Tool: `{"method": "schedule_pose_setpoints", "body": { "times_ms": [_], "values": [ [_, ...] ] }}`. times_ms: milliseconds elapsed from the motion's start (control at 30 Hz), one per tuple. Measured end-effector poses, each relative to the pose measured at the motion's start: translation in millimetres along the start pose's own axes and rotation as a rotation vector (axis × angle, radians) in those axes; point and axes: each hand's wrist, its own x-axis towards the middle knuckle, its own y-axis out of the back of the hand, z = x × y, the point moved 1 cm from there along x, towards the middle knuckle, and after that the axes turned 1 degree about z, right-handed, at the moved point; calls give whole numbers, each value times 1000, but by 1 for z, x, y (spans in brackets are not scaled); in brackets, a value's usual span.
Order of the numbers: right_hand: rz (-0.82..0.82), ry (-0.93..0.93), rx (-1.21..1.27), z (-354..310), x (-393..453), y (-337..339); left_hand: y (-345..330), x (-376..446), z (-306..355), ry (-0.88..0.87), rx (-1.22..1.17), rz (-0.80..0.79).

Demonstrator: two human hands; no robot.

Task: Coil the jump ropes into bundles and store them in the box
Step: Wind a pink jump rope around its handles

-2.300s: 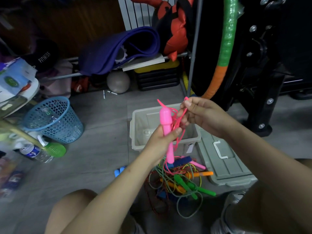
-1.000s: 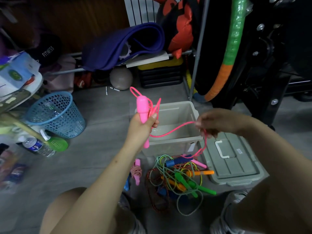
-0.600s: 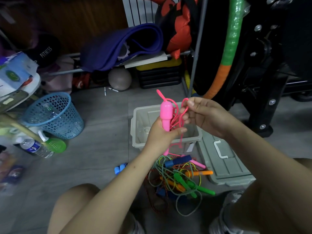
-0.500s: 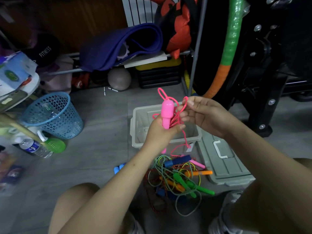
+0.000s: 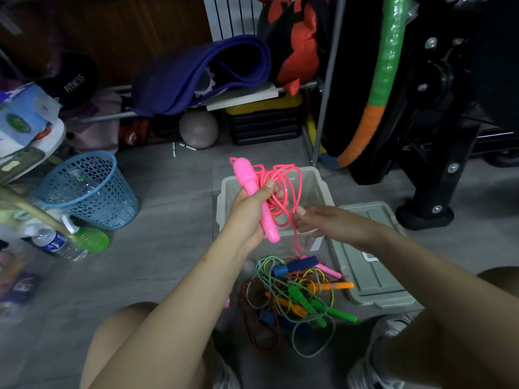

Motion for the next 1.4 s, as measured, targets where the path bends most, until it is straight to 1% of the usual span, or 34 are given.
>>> {"method": "schedule_pose_setpoints", "body": {
  "times_ms": [67, 100, 167, 233, 333, 433, 500, 533, 567, 633, 700, 733, 800, 933, 1067, 1167, 1267, 1333, 1400],
  "values": [
    [-101, 15, -4, 3, 0, -9, 0, 1, -1, 12, -53, -7],
    [-124, 23, 0, 4, 0, -13, 0, 1, -1, 17, -60, -8],
    [-116, 42, -27, 5, -1, -14, 2, 1, 1, 34, -55, 12],
    [-83, 61, -106, 6, -1, -8, 8, 4, 4, 54, -67, 38],
    [-140, 66, -286, 12, 1, 7, 19, 13, 8, 52, -70, 75],
    [-207, 2, -607, 15, 1, 22, 28, 18, 13, -13, -45, 124],
    [-197, -13, -778, 16, 0, 32, 33, 18, 17, -89, 12, 135],
    [-162, 13, -779, 17, 0, 36, 35, 17, 18, -121, 62, 135],
    [-115, 52, -706, 17, 0, 39, 35, 16, 18, -150, 124, 131],
    [-27, 126, -346, 13, -4, 41, 33, 12, 17, -189, 260, 98],
    [11, 201, 0, 3, -10, 42, 28, 7, 13, -186, 367, 43],
    [22, 230, 108, -2, -13, 41, 25, 4, 10, -175, 406, -6],
    [55, 255, 246, -11, -15, 40, 20, -1, 4, -141, 456, -111],
    [156, 169, 403, -18, -11, 40, 7, -10, -4, -41, 491, -260],
    [149, 135, 595, -19, -5, 31, 2, -11, -17, -110, 724, -351],
    [175, 132, 692, -19, 0, 22, 0, -14, -23, -152, 842, -330],
    [169, 185, 767, -18, 4, 16, 0, -13, -25, -203, 801, -309],
    [199, 229, 750, -18, 5, 16, 0, -12, -20, -219, 809, -269],
    [193, 262, 755, -19, 5, 15, 1, -10, -17, -227, 805, -245]
  ]
}}
